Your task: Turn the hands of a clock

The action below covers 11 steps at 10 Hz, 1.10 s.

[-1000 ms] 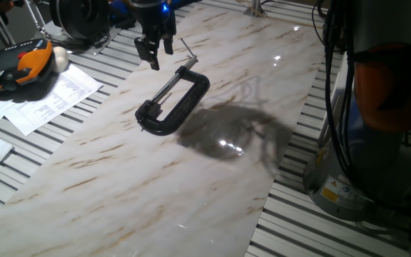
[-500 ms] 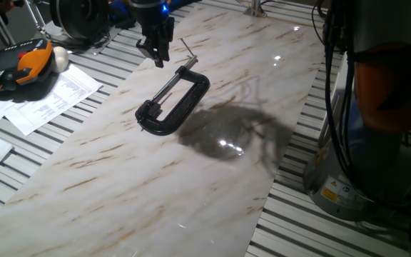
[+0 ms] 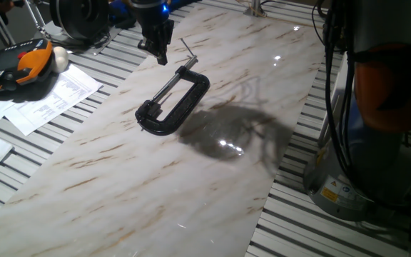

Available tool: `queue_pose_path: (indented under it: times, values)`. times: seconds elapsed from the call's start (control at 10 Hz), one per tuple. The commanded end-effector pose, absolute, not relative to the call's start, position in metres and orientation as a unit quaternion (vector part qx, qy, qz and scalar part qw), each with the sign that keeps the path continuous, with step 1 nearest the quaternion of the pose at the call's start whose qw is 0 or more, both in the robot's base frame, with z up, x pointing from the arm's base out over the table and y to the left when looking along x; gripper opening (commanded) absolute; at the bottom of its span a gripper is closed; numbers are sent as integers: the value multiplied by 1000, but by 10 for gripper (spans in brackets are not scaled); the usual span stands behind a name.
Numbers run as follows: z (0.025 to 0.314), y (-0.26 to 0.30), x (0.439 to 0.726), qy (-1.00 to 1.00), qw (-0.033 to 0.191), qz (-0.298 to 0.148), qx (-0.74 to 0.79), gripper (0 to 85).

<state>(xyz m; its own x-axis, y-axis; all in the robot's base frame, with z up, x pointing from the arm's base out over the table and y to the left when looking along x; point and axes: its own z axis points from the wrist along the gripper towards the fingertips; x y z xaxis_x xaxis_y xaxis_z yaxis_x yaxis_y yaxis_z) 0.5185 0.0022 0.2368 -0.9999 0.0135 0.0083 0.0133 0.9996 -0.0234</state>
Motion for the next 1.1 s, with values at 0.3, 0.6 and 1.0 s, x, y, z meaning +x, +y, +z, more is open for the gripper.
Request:
queue_pose_path:
  times: [0.3,0.6,1.0]
  values:
    - [225,1,525,-1000,-2,10,-6,0]
    - [209,-3,531,-1000,-6,9,-6,0]
    - [185,-15,536,-1000,-15,2,-4,0]
